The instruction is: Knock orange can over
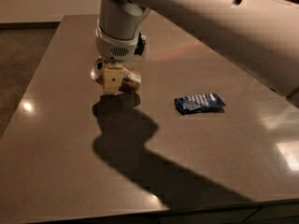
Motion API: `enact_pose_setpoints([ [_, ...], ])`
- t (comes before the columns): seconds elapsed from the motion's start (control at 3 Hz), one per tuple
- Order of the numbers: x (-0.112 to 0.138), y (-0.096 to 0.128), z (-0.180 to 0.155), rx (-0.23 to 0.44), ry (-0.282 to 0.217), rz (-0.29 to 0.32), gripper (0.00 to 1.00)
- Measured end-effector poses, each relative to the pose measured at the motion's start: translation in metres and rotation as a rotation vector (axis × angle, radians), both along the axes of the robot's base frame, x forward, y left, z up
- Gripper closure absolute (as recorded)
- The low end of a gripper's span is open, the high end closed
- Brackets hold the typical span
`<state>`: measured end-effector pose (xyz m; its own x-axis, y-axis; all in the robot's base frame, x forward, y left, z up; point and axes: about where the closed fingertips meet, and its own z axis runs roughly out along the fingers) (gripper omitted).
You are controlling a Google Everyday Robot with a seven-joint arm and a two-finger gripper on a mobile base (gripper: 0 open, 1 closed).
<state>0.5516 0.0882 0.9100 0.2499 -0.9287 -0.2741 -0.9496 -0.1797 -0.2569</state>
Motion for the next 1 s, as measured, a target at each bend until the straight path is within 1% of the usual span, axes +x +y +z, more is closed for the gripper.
enact_pose_setpoints([
  [0.33,0.004,-0.002,-0.010,-0.054,-0.023,0.013,0.51],
  [1.0,0.015,-0.008,-0.033,-0.141,-0.022,0.030,0.05],
])
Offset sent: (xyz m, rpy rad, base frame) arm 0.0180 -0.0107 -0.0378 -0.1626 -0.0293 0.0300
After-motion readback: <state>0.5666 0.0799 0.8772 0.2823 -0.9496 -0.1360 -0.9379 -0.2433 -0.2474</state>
